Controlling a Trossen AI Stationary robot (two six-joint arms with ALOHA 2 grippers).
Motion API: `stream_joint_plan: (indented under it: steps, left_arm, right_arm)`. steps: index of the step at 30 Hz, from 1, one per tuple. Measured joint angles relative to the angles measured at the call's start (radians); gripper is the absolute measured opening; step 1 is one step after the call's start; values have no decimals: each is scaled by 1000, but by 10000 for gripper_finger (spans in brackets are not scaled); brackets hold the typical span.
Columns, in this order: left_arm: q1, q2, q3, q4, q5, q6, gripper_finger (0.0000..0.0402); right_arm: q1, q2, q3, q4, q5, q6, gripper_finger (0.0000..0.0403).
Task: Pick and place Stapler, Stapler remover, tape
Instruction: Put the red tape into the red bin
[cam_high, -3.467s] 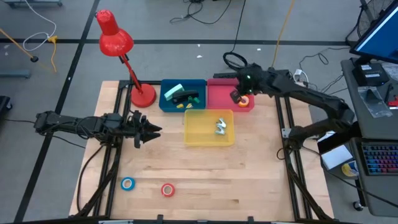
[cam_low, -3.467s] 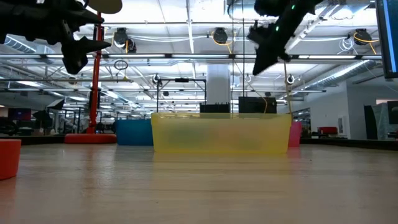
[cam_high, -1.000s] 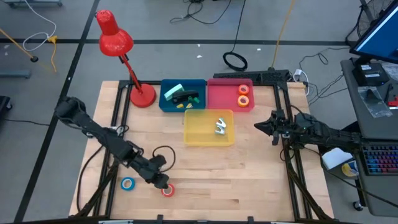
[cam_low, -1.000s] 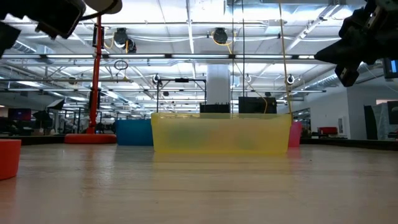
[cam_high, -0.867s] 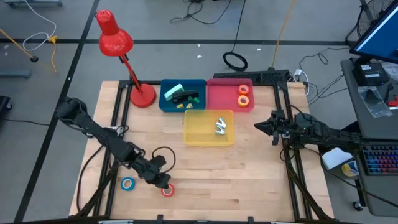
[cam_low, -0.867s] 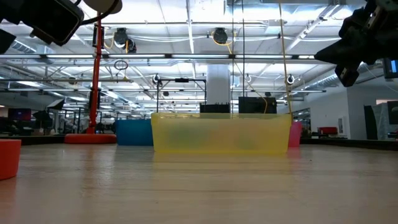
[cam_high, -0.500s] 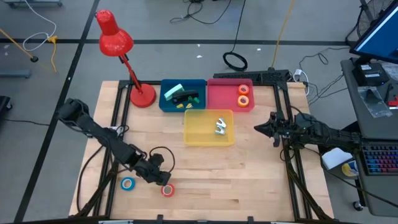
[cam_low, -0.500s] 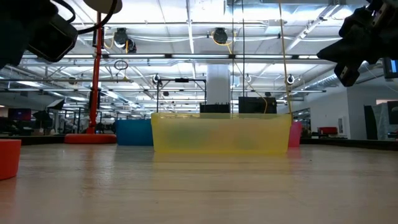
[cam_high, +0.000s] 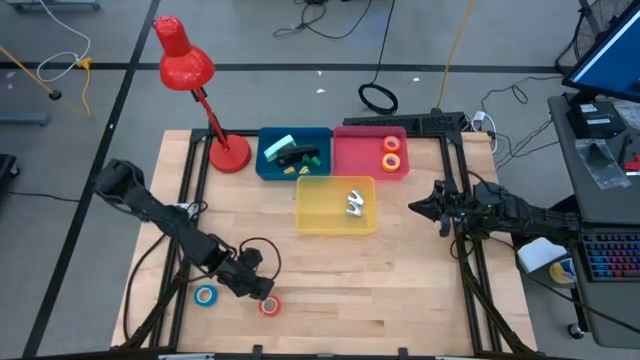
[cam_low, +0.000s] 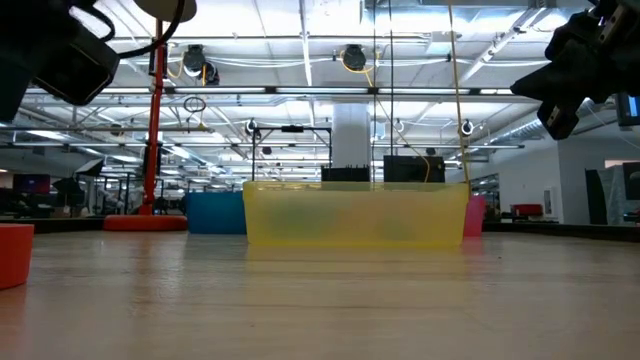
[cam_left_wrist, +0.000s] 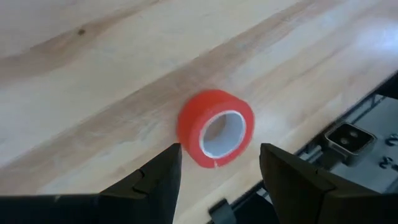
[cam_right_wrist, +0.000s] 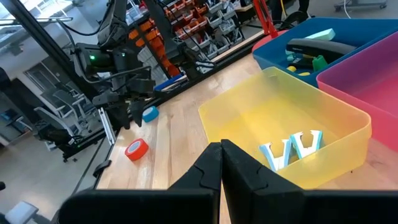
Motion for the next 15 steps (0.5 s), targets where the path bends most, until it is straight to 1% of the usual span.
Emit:
stream_joint_plan:
  steps: [7,15]
  left_arm:
    - [-12,52,-2,5,-5,-16,216]
    - [-11,150,0,88,3,-23,216]
  right_arm:
    - [0,0,0,0,0,-8,0]
    - [0,0,0,0,4,-8,0]
